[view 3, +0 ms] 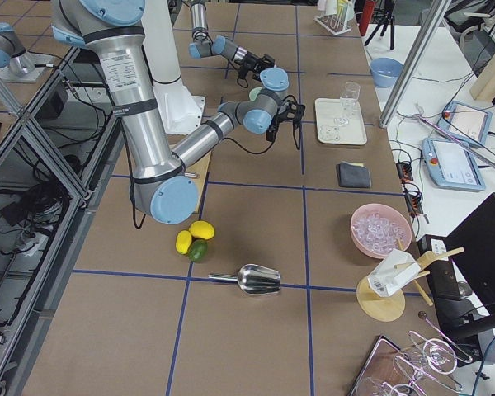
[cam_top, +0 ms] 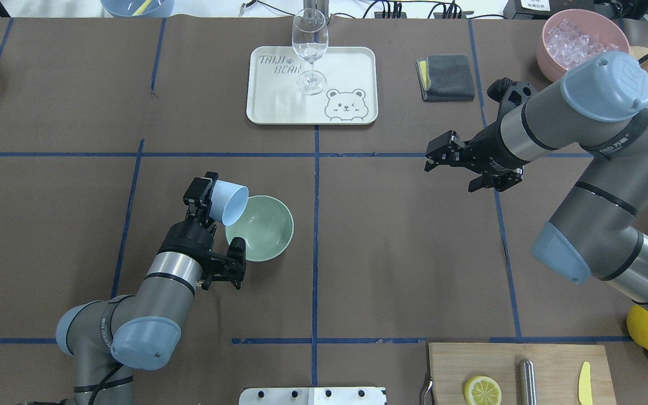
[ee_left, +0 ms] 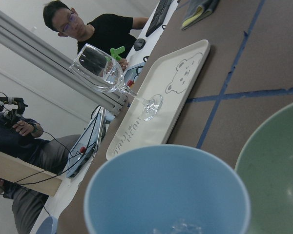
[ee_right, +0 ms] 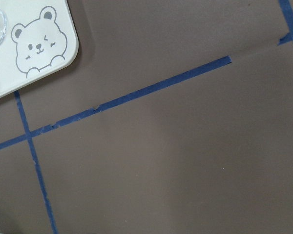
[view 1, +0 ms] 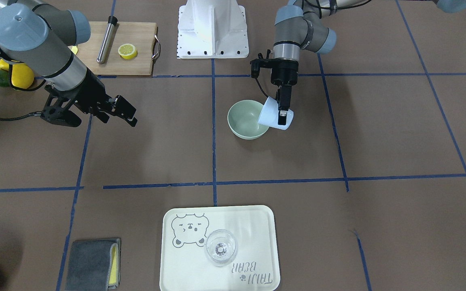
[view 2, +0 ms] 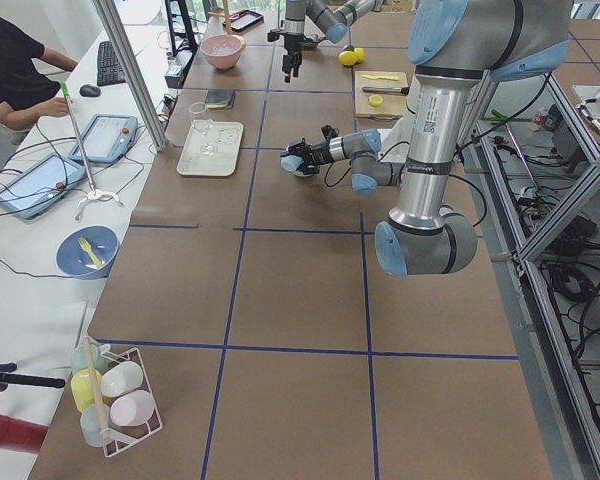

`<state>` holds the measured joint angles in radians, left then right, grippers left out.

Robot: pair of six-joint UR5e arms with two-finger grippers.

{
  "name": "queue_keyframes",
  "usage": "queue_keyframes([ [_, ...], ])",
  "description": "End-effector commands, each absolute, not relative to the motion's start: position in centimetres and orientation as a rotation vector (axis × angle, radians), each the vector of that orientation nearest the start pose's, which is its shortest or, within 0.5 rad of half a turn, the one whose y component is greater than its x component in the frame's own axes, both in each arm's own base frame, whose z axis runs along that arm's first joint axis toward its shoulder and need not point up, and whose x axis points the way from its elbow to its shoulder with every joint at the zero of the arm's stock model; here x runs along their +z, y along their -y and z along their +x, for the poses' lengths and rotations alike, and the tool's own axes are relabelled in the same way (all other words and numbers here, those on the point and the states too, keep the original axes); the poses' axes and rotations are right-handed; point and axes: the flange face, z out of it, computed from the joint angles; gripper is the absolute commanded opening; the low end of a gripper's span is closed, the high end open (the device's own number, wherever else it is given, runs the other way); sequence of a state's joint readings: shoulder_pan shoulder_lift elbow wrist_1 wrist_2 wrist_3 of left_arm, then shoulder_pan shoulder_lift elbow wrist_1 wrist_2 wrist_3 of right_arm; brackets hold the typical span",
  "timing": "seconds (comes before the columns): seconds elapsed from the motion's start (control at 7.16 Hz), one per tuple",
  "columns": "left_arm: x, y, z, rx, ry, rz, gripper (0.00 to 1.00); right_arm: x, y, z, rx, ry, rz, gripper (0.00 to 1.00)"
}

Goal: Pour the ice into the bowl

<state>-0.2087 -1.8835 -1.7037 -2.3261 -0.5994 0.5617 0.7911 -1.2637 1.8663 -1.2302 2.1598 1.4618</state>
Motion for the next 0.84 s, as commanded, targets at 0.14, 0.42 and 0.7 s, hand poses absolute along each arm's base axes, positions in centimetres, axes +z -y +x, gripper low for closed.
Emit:
queue_keyframes([
  [0.14,32.8,32.8,51.7,1.177,0.563,1.364,0.0,32.8,46.4,-34.8,0.358,1.04,-0.107,1.0],
  [0.42,32.8,31.2,52.7,1.247,0.663,1.323,0.0,32.7,46.2,-34.7,0.393,1.043,-0.129,1.0],
  [0.7,32.0,31.1,52.5,1.31,0.736,1.31,0.0,32.6,46.1,-34.6,0.406,1.043,-0.135,1.0],
])
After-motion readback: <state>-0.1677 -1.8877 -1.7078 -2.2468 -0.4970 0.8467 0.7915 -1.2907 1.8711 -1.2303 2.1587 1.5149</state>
